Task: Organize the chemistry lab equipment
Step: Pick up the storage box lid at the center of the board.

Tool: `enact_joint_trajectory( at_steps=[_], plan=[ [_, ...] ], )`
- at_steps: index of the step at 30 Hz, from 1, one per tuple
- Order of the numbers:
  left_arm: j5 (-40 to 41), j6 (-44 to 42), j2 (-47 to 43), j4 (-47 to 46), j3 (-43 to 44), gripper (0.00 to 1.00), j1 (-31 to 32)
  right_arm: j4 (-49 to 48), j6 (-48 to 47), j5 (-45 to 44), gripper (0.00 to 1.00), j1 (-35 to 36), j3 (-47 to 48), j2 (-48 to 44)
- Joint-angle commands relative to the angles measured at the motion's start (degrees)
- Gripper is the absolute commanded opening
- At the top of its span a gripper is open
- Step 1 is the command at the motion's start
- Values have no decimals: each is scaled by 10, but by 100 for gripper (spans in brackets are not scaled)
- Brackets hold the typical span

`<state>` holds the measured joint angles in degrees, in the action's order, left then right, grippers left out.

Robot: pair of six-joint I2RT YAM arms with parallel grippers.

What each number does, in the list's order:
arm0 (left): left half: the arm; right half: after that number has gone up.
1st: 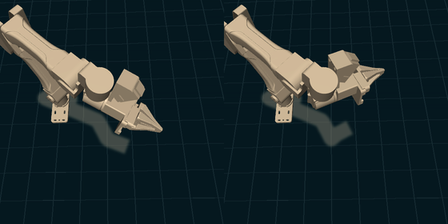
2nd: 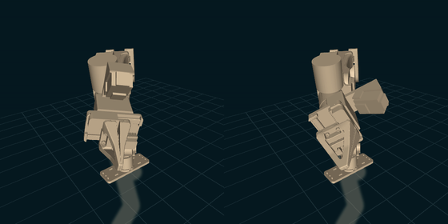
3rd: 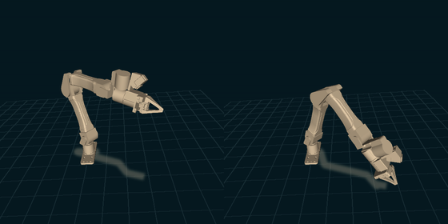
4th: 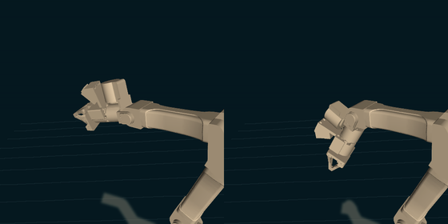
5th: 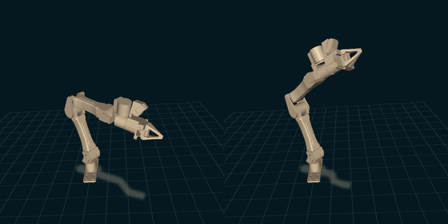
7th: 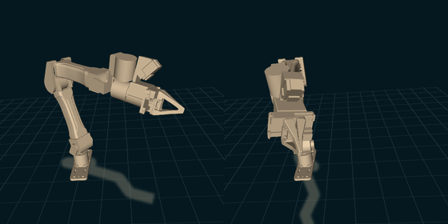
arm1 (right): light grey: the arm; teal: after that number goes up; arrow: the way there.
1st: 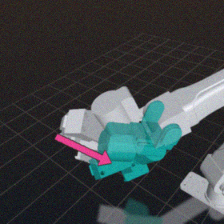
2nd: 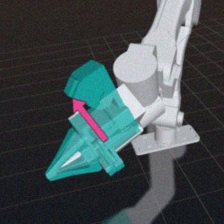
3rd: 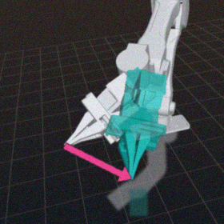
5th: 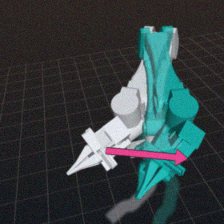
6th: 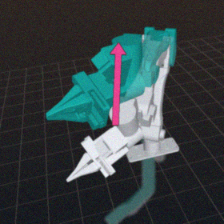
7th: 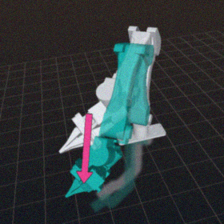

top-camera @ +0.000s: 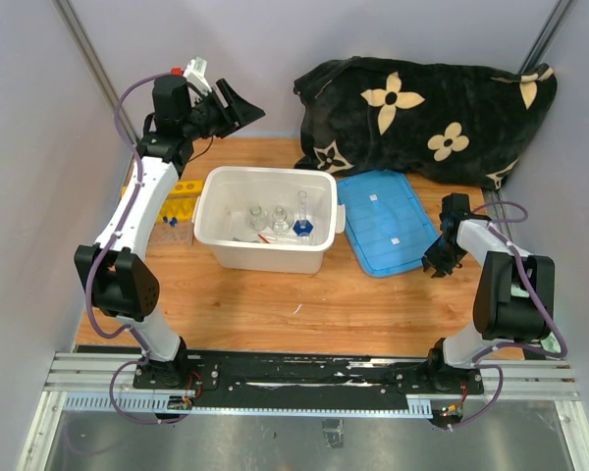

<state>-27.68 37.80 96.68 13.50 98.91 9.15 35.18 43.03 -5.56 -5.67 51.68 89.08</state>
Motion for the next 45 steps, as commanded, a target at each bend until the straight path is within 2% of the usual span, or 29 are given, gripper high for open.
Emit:
enact_joint_trajectory(
  at_steps=[1, 8, 12, 19, 27, 35, 43, 45],
  plan=[
    [4, -9, -26, 2, -7, 60, 1, -28, 14, -6, 27, -6, -2, 9],
    [5, -5, -31, 2, -14, 60, 1, 2, 0, -14, 28, -5, 15, -67],
    [1, 1, -30, -4, -18, 60, 1, 13, -8, -12, 28, -6, 39, -79],
    [-4, 1, -31, -5, -24, 60, 1, 8, -5, -6, 28, -5, 35, -51],
    [-2, -3, -37, -3, -35, 60, 1, -42, 4, -9, 28, -5, -4, -28],
    [-8, 3, -33, -7, -35, 60, 1, -57, -4, -10, 28, -5, 1, 34],
    [-29, 27, -22, -33, -36, 60, 4, -52, -23, -17, 3, -5, -4, 45],
    [-32, 27, -16, -34, -30, 59, 7, -45, -25, -24, 1, -5, -4, 33]
  ],
)
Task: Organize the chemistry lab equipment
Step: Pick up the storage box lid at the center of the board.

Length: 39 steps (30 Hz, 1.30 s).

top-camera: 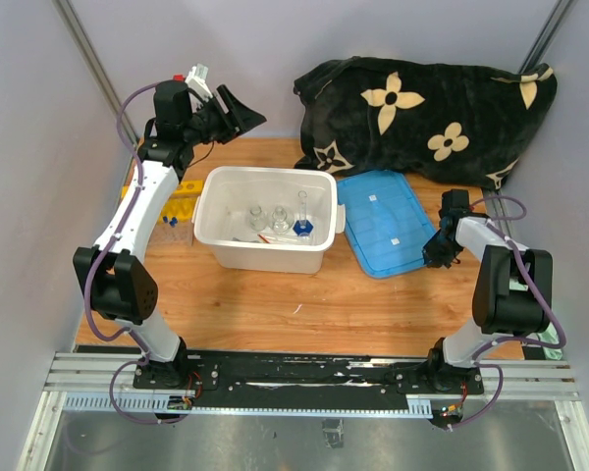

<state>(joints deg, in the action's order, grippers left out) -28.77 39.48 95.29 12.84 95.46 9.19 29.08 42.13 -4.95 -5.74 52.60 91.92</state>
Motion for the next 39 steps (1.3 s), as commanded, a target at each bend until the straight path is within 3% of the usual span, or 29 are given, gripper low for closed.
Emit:
enact_joint_trajectory(
  at_steps=[1, 13, 21, 27, 33, 39],
  plan=[
    [-22, 10, 1, -27, 8, 59, 8, 22, -17, -34, 1, -4, -14, -7],
    [-44, 27, 22, -47, 20, 57, 21, 91, -60, -149, 1, -5, 11, -234],
    [-68, 23, 33, -58, 34, 58, 44, 82, -99, -231, 0, -4, 62, -326],
    [-128, 42, 47, -101, 45, 73, 64, 34, -131, -251, 1, -5, 88, -366],
    [-196, 101, 63, -177, 28, 80, 72, 9, -158, -201, 1, -5, 163, -389],
    [-260, 260, 93, -344, -7, 90, 73, -10, -197, -130, 1, -4, 222, -424]
  ],
)
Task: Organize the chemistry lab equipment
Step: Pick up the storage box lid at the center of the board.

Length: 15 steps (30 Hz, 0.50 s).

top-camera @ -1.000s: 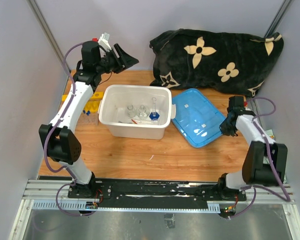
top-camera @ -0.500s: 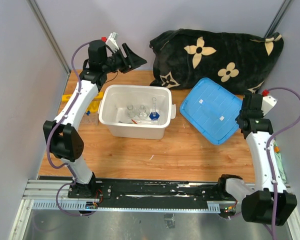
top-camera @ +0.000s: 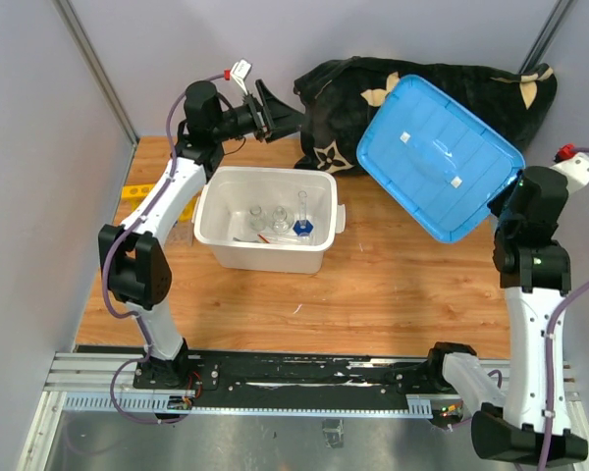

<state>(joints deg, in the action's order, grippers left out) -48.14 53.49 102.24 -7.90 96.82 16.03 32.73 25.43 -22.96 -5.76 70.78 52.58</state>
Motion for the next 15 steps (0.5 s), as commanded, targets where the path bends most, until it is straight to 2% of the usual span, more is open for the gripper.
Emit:
enact_joint_trajectory(
  at_steps=[1, 4, 6, 11, 15],
  plan=[
    [-72, 153, 29, -169, -25, 92, 5, -49, -40, 65, 1, -4, 47, -37],
    [-75, 238, 41, -255, -36, 92, 6, -73, -69, 131, 1, -4, 58, -52],
    [-74, 266, 47, -287, -34, 92, 7, -81, -76, 176, 1, -4, 66, -55],
    [-76, 254, 49, -290, -21, 91, 14, -57, -68, 247, 1, -4, 106, -39],
    [-82, 257, 46, -290, -23, 89, 18, -52, -62, 256, 1, -4, 112, -41]
  ],
)
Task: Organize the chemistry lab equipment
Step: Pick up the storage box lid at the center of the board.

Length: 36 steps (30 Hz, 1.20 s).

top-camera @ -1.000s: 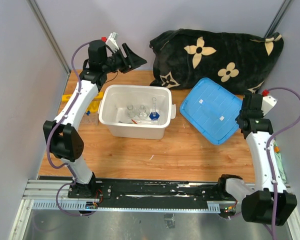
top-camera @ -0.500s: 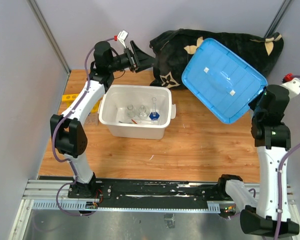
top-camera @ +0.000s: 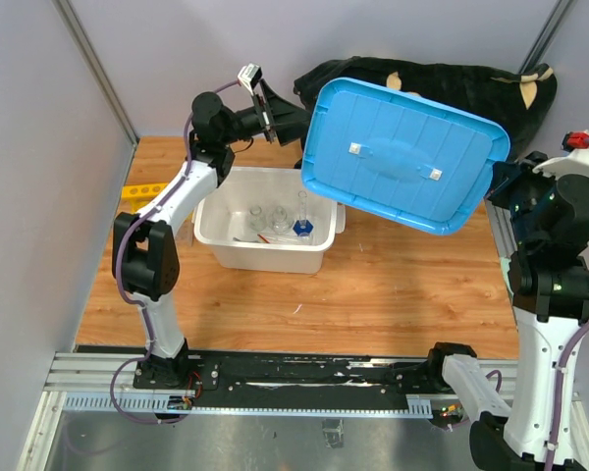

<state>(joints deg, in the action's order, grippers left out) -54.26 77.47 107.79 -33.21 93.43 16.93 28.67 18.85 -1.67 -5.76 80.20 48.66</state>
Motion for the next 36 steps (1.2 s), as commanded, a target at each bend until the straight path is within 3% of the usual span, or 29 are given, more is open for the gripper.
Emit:
enact_joint_trajectory(
  at_steps=[1, 6, 9, 16, 21, 36],
  plan=[
    [-21, 22, -10, -36, 9, 89, 9, -12, 4, 42, 1, -4, 17, -3],
    [-22, 75, -28, -94, -26, 87, 8, -15, -2, 36, 1, -4, 7, -10],
    [-30, 110, -38, -163, -46, 79, 8, -18, -1, 43, 1, -4, 6, -4],
    [-91, 61, -36, -196, -55, 79, 9, -29, 9, 63, 1, -4, 10, 15],
    [-87, 125, -32, -310, -67, 79, 8, -31, 4, 62, 1, -4, 10, 15],
    [-79, 63, -13, -275, -102, 78, -29, -31, -5, 57, 1, -4, -3, -11]
  ],
)
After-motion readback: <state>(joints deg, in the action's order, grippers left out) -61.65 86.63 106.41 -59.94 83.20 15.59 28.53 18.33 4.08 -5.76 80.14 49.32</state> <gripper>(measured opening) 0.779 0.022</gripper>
